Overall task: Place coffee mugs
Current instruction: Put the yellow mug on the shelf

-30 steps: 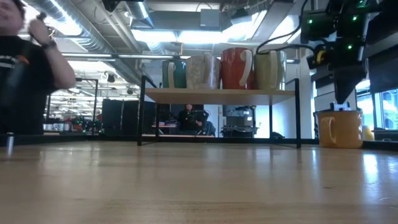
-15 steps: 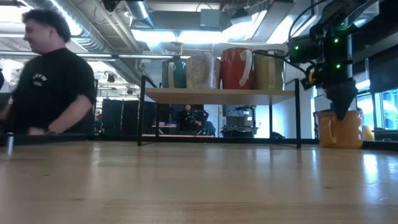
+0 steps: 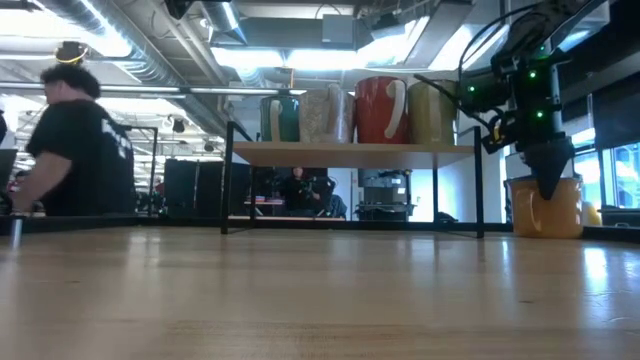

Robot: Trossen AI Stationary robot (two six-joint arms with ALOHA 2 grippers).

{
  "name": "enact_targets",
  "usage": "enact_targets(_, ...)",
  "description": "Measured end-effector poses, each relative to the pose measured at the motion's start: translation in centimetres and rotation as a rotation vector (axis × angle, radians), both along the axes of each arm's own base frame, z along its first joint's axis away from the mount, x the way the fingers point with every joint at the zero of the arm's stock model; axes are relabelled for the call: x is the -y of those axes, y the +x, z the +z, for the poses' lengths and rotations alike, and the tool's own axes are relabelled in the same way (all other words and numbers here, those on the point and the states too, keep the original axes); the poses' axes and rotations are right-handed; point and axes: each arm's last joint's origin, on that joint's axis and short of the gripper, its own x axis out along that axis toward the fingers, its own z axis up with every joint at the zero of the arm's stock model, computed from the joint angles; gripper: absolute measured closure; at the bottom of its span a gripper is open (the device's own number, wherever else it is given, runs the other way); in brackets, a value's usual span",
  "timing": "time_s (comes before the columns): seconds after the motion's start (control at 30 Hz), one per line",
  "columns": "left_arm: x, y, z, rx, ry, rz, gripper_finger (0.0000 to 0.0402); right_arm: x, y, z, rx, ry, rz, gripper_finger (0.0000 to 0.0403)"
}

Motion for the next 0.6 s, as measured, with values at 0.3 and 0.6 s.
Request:
enact_targets(0.3,0.0,0.0,0.0,0.0,0.001,-0.001,0.0257,-0.3,-0.1,0.2,0.037,0.04,-0.019,0.0396)
enact_targets(0.6,0.0,0.0,0.0,-0.001,0.006,-0.003,0.0257,-2.1,-0.6,4.1,0.096,0.042,-0.035,0.0398)
